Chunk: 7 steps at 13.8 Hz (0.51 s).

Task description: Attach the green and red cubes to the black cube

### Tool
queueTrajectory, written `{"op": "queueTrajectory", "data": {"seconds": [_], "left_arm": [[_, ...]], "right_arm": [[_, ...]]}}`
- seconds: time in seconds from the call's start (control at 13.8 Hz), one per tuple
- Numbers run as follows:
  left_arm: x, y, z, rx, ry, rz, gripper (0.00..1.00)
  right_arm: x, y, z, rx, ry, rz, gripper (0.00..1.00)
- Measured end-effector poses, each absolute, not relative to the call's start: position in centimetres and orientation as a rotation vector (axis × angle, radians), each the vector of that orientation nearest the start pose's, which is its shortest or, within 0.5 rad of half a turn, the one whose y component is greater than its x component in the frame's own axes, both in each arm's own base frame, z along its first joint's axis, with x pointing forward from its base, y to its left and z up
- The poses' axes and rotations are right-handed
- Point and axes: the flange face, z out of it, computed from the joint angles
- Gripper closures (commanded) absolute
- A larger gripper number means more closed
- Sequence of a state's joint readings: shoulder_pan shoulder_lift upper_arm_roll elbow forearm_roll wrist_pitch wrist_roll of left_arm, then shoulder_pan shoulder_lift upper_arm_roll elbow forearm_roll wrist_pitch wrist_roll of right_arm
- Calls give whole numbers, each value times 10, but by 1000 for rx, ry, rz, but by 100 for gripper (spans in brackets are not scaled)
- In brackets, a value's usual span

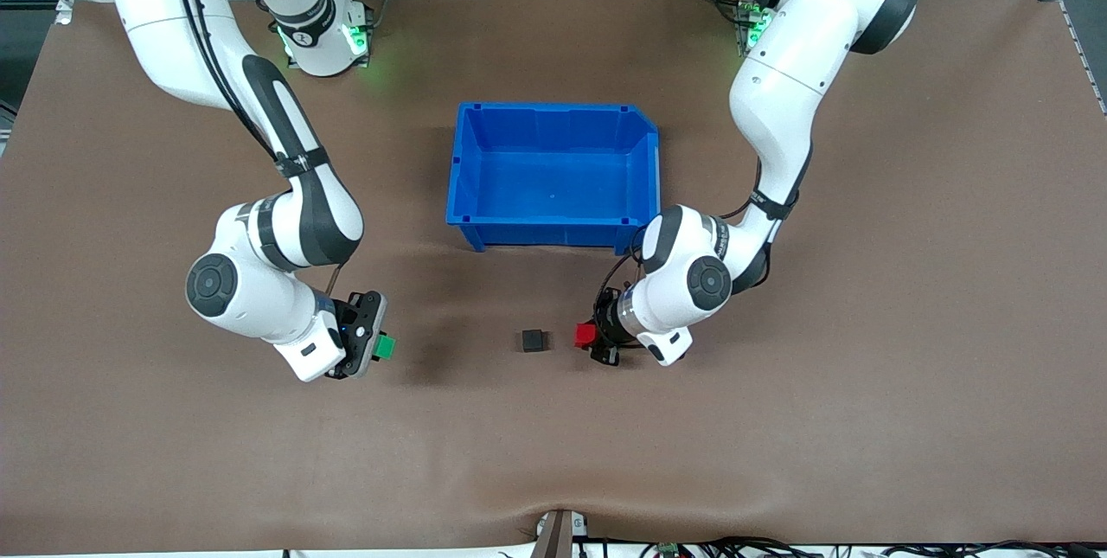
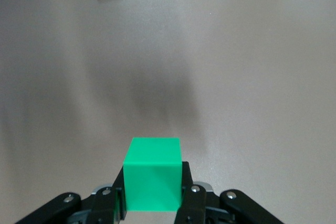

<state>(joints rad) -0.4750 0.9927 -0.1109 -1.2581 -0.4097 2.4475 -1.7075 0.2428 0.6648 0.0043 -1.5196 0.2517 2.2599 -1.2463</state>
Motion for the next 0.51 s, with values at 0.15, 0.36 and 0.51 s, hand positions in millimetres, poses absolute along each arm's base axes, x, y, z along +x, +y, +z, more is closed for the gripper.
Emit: {"op": "queueTrajectory", "data": {"seconds": [0.15, 0.36, 0.51], "left_arm": [[649, -412, 169, -2566, -2318, 447, 100], [646, -421, 169, -2587, -2313, 440, 100], [643, -429, 168, -2604, -2310, 434, 100]], "right_arm": [[695, 181, 279, -2350, -1851, -248, 100], [696, 186, 282, -2361, -1849, -274, 100], [694, 195, 282, -2378, -1824, -277, 100]]}}
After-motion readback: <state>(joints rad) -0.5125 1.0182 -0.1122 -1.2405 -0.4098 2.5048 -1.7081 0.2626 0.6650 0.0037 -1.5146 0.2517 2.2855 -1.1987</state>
